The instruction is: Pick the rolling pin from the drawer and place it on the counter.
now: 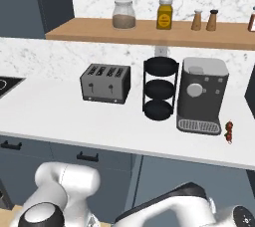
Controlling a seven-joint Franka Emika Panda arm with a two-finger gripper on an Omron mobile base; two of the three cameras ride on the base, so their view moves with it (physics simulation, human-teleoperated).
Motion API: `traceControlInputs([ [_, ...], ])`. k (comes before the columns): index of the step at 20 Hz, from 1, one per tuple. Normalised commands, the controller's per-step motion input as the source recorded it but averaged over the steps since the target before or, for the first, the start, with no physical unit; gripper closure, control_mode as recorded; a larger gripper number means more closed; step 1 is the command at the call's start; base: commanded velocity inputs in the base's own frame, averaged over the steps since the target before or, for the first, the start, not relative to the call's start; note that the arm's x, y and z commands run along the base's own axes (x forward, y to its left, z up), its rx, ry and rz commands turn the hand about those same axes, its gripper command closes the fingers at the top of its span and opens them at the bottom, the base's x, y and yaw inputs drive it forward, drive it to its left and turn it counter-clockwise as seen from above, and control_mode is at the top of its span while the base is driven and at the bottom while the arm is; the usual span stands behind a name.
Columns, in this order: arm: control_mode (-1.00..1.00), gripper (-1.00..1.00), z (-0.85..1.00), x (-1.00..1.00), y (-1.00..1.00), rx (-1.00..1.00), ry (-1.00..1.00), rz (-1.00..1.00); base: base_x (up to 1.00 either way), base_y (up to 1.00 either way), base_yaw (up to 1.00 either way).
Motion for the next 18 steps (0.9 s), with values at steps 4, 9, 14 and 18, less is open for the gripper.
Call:
traceControlInputs([
  [4,-1.00,-1.00,0.86,0.75,0.14,0.00,-0.03,0.21,0.00,0.00,0.00],
  [9,-1.00,-1.00,0.32,0.44,0.05,-0.02,0.00,0.17,0.00,0.00,0.00],
  [14,-1.00,-1.00,0.00,0.45,0.00,-0.01,0.10,0.13,0.00,0.00,0.00],
  [18,-1.00,-1.00,0.00,0.56,0.00,0.00,0.09,0.16,0.00,0.00,0.00],
])
